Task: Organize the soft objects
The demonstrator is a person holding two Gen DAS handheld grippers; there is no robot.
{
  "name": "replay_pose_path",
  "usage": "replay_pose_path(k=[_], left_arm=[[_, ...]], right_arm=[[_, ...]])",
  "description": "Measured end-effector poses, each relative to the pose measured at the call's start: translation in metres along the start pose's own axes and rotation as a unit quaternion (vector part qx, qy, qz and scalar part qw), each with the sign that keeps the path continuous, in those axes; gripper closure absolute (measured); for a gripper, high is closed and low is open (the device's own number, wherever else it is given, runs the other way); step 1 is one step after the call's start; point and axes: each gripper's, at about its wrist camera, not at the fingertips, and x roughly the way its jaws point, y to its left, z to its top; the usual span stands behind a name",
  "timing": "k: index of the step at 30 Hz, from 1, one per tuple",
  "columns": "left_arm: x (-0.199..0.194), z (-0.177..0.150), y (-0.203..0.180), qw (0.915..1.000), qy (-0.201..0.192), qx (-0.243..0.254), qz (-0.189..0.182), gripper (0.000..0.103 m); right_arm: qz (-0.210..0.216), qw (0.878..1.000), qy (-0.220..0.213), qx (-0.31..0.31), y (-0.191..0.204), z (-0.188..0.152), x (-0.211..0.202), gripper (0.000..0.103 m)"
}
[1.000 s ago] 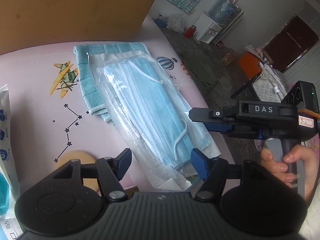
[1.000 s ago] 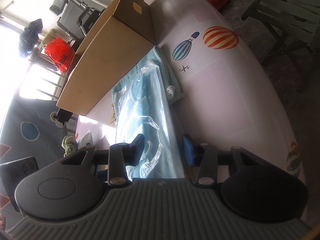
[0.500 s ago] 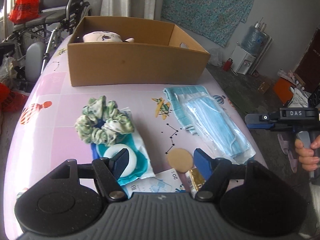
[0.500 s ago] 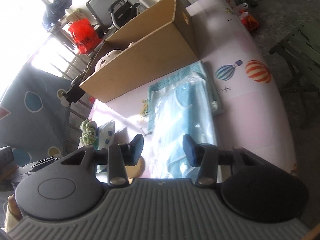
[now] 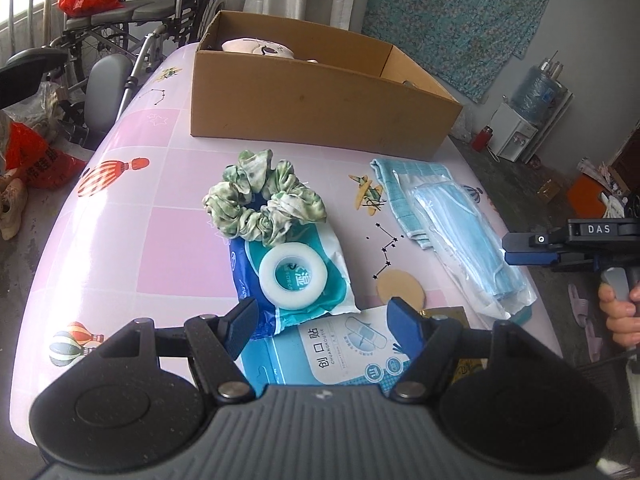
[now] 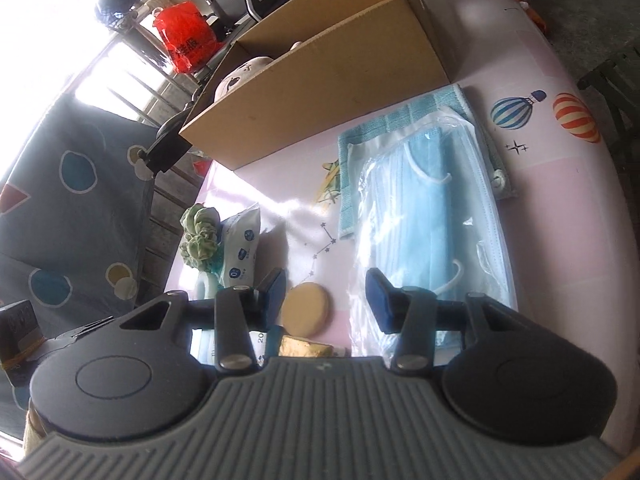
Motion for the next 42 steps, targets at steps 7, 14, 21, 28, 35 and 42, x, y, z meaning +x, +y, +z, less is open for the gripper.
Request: replay_pose_path(k=[7, 14, 21, 28, 35, 42], left_arm=[[0.018, -0.003, -0.019, 0.9986, 0.016, -0.008, -0.049, 0.037], [0.046, 0.013, -0.058, 0.9955, 0.021, 0.013, -0.091, 0.046], [0.092, 0.056, -0.099, 0.9928, 0.025, 0.050, -0.105, 0.046], [0.134, 0.106, -0.123, 0.9910, 0.032, 0.097, -0.088, 0.044], [0.162, 0.101, -0.120, 0.9893, 0.085, 0.061, -0.102, 0.044], [0.170, 0.092, -0.120, 0.9845, 0.107, 0.048, -0.130, 0.044]], right_arm=[[-0.052, 0.996, -0.020, 0.065, -0.047, -0.008, -0.007, 0.059], [-0.078, 0.994, -0.027, 0.077, -0.071, -0.004, -0.001, 0.059], [-0.089, 0.989, -0.051, 0.102, -0.094, 0.005, -0.003, 0.060], [-0.116, 0.988, -0.079, 0.063, -0.111, 0.032, 0.004, 0.060], [-0.104, 0.983, -0.106, 0.107, -0.124, 0.014, -0.028, 0.055], [-0.097, 0.977, -0.112, 0.152, -0.147, -0.011, -0.044, 0.054]])
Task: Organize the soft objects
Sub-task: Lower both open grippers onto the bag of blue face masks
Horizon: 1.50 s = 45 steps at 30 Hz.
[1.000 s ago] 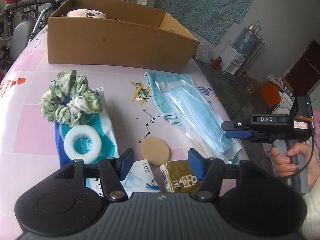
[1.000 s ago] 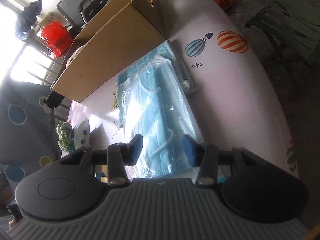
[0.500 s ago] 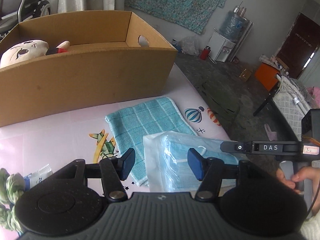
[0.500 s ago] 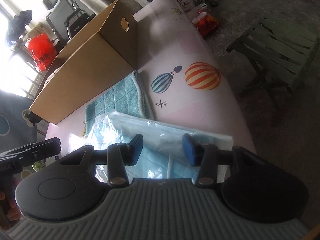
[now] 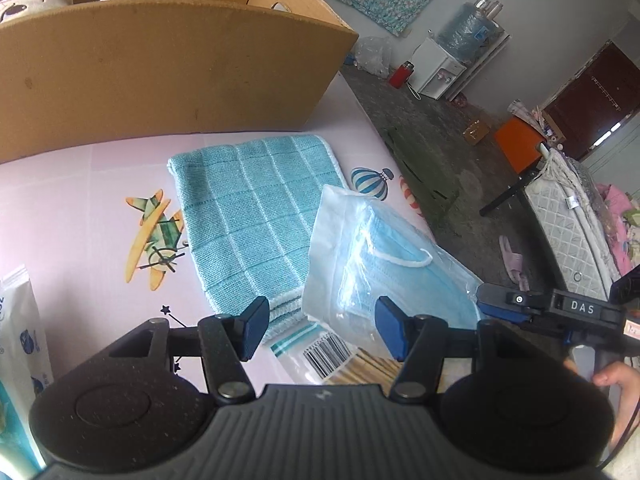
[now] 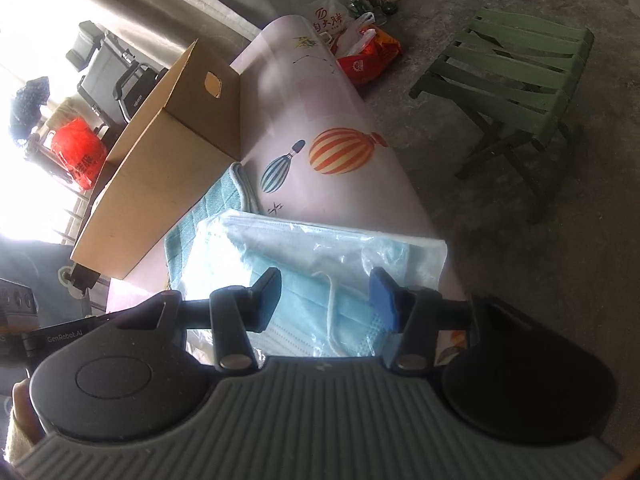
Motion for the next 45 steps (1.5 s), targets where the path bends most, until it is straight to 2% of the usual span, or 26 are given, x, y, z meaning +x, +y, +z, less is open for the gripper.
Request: replay_pose_path(k=[2, 7, 11, 14, 20, 26, 30, 32, 35, 40, 43, 45], left_arm=[[0.005, 0.002, -0.001, 0.9999, 0.004, -0.008, -0.008, 0.044], [0.005, 0.011, -0.010, 0.9999, -0.007, 0.006, -0.007, 0.044], [0.008, 0.015, -0.014, 0.9999, -0.005, 0.010, -0.008, 0.044], [0.008, 0.013, -0.015, 0.9999, -0.003, 0.009, -0.009, 0.044], [0.002, 0.012, -0.015, 0.9999, -0.008, 0.013, 0.005, 0.046], [-0.017, 0.013, -0.004, 0.9995, -0.026, -0.002, 0.015, 0.046], [-0.028, 0.013, 0.003, 0.9989, -0.035, -0.014, 0.027, 0.046], [-0.034, 0.011, 0.006, 0.9989, -0.038, -0.019, 0.023, 0.046], [-0.035, 0.007, 0.008, 0.9992, -0.026, -0.014, 0.027, 0.046], [-0.026, 0.002, 0.009, 0.9995, -0.012, -0.005, 0.030, 0.049], [-0.019, 0.002, 0.009, 0.9994, -0.003, -0.009, 0.034, 0.061], [-0.015, 0.003, 0.008, 0.9996, 0.000, -0.010, 0.026, 0.072]], right_arm=[[-0.002, 1.000, -0.006, 0.026, -0.008, -0.001, -0.002, 0.054], [0.013, 0.998, -0.014, 0.060, -0.023, -0.003, -0.011, 0.052], [0.037, 0.999, 0.018, 0.021, -0.010, -0.004, 0.002, 0.051], [0.046, 0.998, 0.025, -0.019, 0.011, -0.007, 0.009, 0.051], [0.086, 0.994, 0.044, -0.045, 0.037, -0.002, 0.037, 0.051], [0.168, 0.984, 0.055, -0.039, 0.063, 0.002, 0.052, 0.051], [0.149, 0.987, 0.021, -0.064, 0.073, 0.006, 0.035, 0.047], [0.138, 0.989, 0.003, -0.055, 0.068, 0.012, 0.024, 0.040], [0.136, 0.990, 0.003, -0.041, 0.056, 0.016, 0.010, 0.040], [0.137, 0.988, 0.044, -0.057, 0.051, -0.004, -0.001, 0.040], [0.134, 0.985, 0.083, -0.069, 0.056, -0.022, 0.003, 0.040], [0.109, 0.986, 0.098, -0.075, 0.062, -0.029, 0.012, 0.042]])
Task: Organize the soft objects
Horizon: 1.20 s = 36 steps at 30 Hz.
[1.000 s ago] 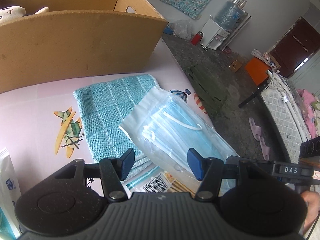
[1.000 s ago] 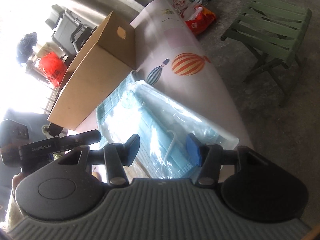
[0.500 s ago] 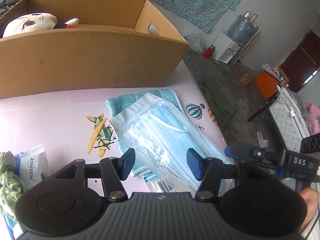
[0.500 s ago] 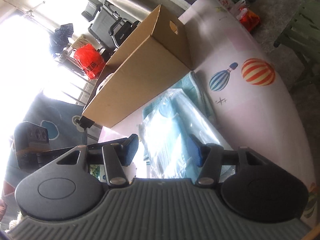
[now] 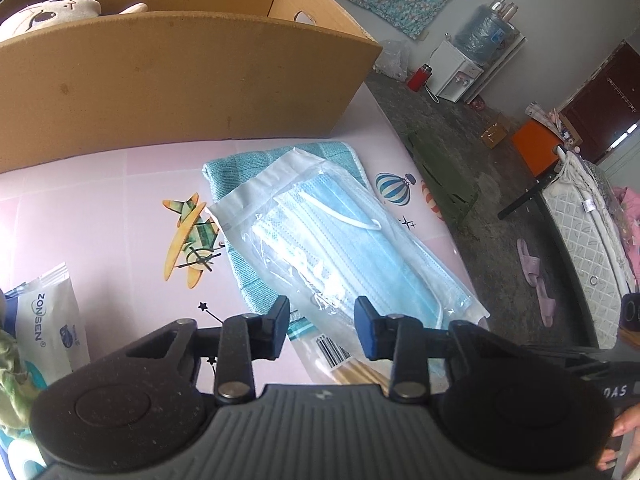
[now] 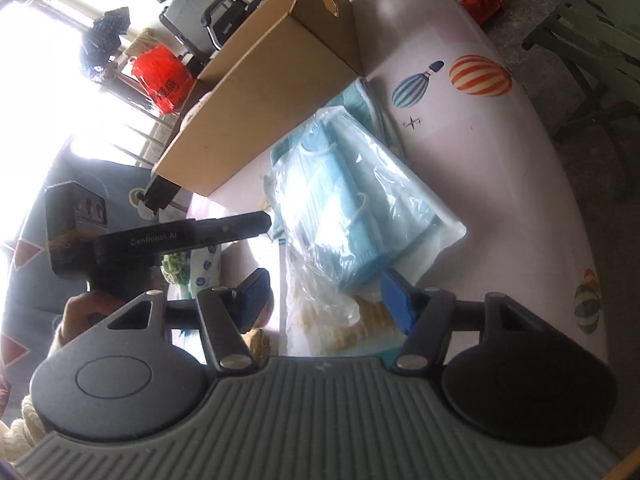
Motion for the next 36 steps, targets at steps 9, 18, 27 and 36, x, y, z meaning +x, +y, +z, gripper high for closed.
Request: replay_pose_path(k=[9, 18, 27, 36], left_arm=[[0.010, 0.013, 0.014, 0.9981, -0.015, -0.039, 0.045, 0.064], [-0.005, 0.017, 0.032, 0.9925, -0.047, -0.081, 0.078, 0.030], [0.014, 0.050, 0.065, 0.9908, -0.036, -0.116, 0.059, 0.035], [0.007, 0.045, 0.062, 0.9935, -0.018, -0.106, 0.035, 0.101]], right_arm=[[-0.040, 0.997, -0.043, 0.040, -0.017, 0.040, 0.033, 0.054], [-0.045, 0.992, -0.082, 0.084, -0.036, 0.072, 0.045, 0.053], [-0.039, 0.997, -0.036, 0.062, -0.032, 0.060, 0.044, 0.038], [-0.007, 0.994, -0.059, 0.089, -0.038, 0.071, 0.056, 0.084]])
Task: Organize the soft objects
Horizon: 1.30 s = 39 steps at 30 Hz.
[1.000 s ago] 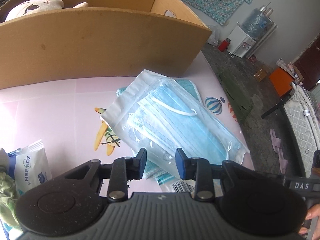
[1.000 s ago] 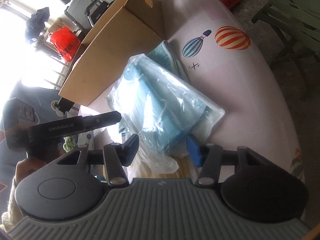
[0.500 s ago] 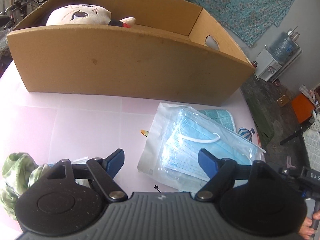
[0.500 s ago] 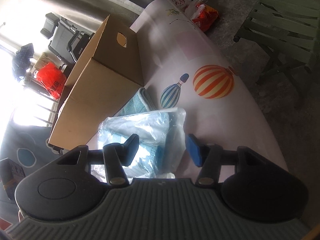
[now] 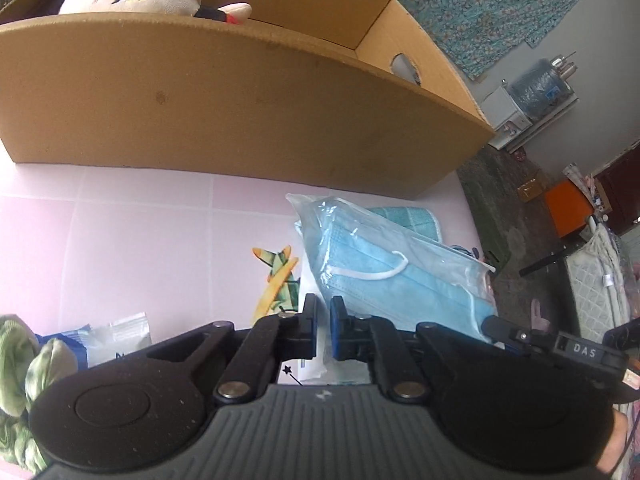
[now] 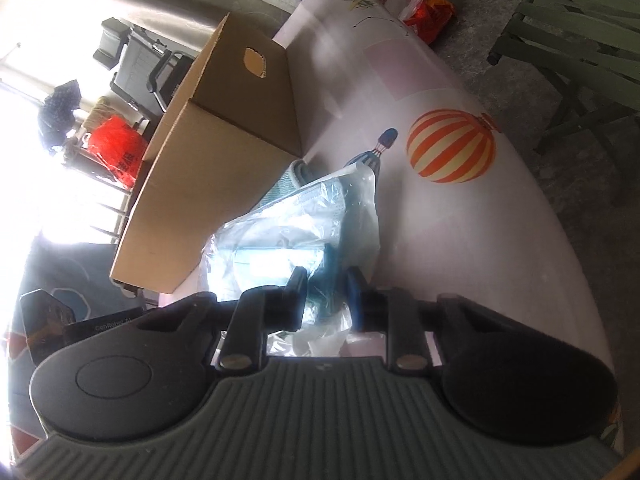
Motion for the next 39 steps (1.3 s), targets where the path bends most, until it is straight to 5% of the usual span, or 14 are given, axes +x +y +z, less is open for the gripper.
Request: replay_pose_path(k=[5, 9, 11, 13, 14, 15, 17, 22, 26, 28, 30, 31, 34, 39], left_arm=[[-0.017, -0.014, -0.007, 0.9979, 0.013, 0.002, -0.063, 0.103], [-0.027, -0.020, -0.028, 0.9978, -0.003, 0.049, -0.044, 0.103], [-0.030, -0.020, -0.031, 0.9976, -0.006, 0.057, -0.040, 0.100], [-0.030, -0.019, -0.029, 0.9980, -0.004, 0.058, -0.026, 0.073], [-0.030, -0.017, -0.025, 0.9984, -0.007, 0.055, -0.013, 0.037], [-0.032, -0.016, -0.016, 0.9989, -0.019, 0.043, 0.000, 0.020], [-0.029, -0.008, 0.000, 0.9992, -0.035, 0.016, 0.015, 0.022], [-0.005, 0.012, 0.016, 0.9991, -0.013, 0.019, 0.036, 0.019], [0.020, 0.017, 0.021, 0.9976, -0.009, 0.024, 0.064, 0.008], [0.023, 0.015, 0.021, 0.9987, -0.017, 0.034, 0.033, 0.023], [0.022, 0.012, 0.016, 0.9981, -0.014, 0.052, 0.031, 0.075], [0.021, 0.012, 0.016, 0.9982, -0.008, 0.052, 0.030, 0.077], [0.022, 0.007, 0.027, 0.9990, 0.032, 0.010, -0.029, 0.077], [0.018, -0.005, 0.031, 0.9977, 0.040, -0.005, -0.055, 0.092]], right_arm=[[0.062, 0.998, 0.009, -0.021, 0.018, -0.008, -0.008, 0.097], [0.010, 0.996, 0.000, -0.086, 0.045, -0.015, -0.011, 0.097], [0.025, 0.996, 0.010, -0.080, 0.046, -0.014, -0.010, 0.098], [0.009, 0.997, 0.010, -0.077, 0.046, -0.012, -0.008, 0.096], [-0.009, 0.997, 0.006, -0.083, 0.045, -0.012, -0.007, 0.095], [-0.028, 0.996, 0.002, -0.086, 0.044, -0.011, -0.005, 0.094], [-0.055, 0.996, 0.007, -0.068, 0.037, -0.009, -0.003, 0.083], [-0.011, 0.999, 0.032, -0.036, 0.030, -0.005, 0.010, 0.050], [-0.013, 0.999, 0.031, -0.026, 0.031, -0.001, 0.026, 0.039], [-0.006, 0.999, 0.027, -0.031, 0.033, 0.001, 0.030, 0.038], [-0.018, 0.998, 0.026, -0.052, 0.038, -0.001, 0.033, 0.052], [-0.029, 0.997, 0.027, -0.062, 0.038, -0.002, 0.034, 0.072], [0.001, 0.999, 0.031, -0.043, 0.028, -0.003, 0.032, 0.080], [0.007, 0.998, 0.026, -0.053, 0.025, -0.006, 0.019, 0.088]])
